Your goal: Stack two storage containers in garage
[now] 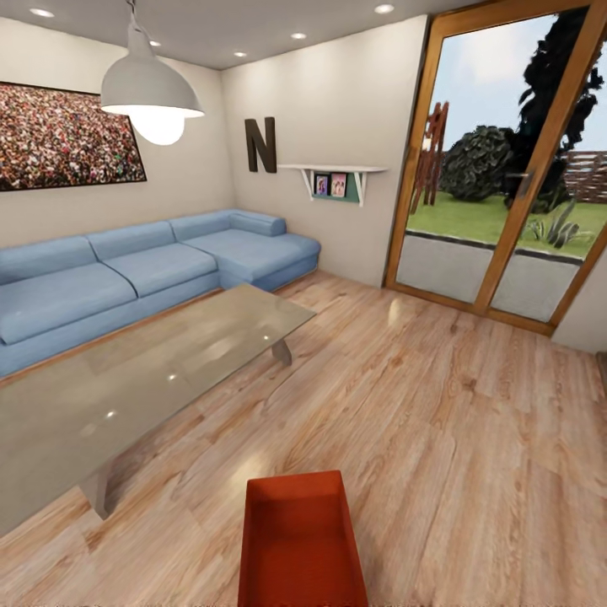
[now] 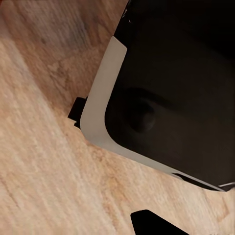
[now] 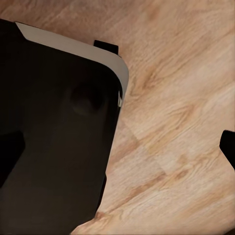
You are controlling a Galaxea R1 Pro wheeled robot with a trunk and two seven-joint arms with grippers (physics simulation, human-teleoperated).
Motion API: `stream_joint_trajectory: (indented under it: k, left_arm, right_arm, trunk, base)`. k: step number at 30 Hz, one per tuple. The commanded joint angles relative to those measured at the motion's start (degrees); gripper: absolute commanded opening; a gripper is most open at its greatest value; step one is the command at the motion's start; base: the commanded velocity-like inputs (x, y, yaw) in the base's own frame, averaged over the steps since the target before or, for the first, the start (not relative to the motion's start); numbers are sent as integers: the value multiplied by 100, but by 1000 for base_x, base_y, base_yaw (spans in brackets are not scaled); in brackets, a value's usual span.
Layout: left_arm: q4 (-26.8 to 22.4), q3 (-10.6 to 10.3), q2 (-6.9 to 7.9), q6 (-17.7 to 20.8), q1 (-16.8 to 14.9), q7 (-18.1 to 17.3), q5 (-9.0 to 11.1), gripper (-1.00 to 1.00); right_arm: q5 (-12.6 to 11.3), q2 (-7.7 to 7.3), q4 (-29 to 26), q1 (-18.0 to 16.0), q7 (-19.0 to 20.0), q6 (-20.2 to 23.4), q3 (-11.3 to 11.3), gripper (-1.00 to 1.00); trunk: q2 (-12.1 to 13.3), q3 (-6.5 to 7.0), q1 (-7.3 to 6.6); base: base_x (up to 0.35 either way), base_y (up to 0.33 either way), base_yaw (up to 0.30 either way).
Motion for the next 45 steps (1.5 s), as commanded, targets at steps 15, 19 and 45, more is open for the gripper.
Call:
stream_joint_trajectory:
  k: [15,19,45]
  left_arm:
    - [0,-8,3,-13,-3,13,37,100]
    - [-8,-6,4,-13,-3,13,36,100]
    - [-5,-10,0,-13,-2,13,35,100]
  right_arm:
    - [-2,-15,13,-5,-9,-33,41,100]
    - [0,-10,13,-5,-9,-31,45,100]
    - [-27,-1,13,-7,17,-14,45,100]
  trunk:
    - [-3,-144,0]
    - [-3,-181,0]
    - [-3,-421,0]
  base:
    - [0,0,0]
    - [0,0,0]
    - [0,0,0]
